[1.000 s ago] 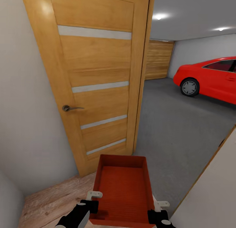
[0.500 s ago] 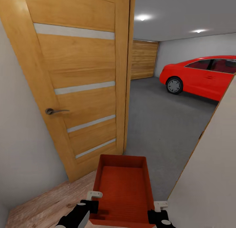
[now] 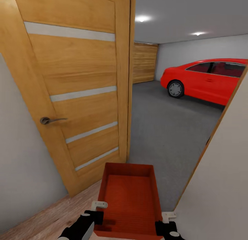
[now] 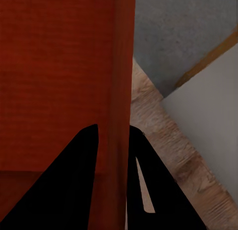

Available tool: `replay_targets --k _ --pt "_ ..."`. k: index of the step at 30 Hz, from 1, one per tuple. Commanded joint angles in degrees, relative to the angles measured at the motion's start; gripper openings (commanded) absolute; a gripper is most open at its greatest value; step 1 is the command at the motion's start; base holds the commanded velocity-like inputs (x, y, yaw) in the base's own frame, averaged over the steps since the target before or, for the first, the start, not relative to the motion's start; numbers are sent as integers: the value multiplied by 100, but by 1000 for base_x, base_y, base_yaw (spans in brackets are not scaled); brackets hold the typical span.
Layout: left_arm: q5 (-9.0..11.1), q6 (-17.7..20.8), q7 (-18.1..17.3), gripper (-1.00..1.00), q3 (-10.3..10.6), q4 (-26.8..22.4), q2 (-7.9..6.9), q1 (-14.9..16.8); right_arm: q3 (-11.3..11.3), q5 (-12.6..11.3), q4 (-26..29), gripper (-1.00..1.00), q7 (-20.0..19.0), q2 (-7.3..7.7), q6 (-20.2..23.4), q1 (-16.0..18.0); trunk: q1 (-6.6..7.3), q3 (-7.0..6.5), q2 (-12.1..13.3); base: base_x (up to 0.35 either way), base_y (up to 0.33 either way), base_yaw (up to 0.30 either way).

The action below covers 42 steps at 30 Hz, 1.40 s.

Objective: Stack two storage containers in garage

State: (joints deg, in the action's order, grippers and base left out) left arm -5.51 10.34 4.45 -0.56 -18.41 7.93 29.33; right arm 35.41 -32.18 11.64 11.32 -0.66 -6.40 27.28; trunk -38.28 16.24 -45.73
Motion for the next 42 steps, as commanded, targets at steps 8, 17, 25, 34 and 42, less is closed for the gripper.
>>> replay_targets --k 8,17,25,34,42 --pt "50 22 -6 -100 104 13 7 -6 -51 10 5 -100 20 -3 -37 9 -2 7 -5 123 295 -1" --pt "50 13 -6 -100 134 13 7 -4 -51 10 5 -100 20 -4 -37 13 -2 7 -5 146 296 0" --pt "50 4 -6 -100 135 13 7 -5 -51 10 5 -100 27 -6 -30 10 -2 7 -5 103 174 -16" --pt "50 4 -1 -100 135 13 7 -4 -51 10 5 -100 20 -13 -28 10 -2 7 -5 2 2 -212" --pt "50 4 1 -100 142 13 7 -6 -51 10 5 -100 20 -10 -28 10 -2 7 -5 0 0 -223"
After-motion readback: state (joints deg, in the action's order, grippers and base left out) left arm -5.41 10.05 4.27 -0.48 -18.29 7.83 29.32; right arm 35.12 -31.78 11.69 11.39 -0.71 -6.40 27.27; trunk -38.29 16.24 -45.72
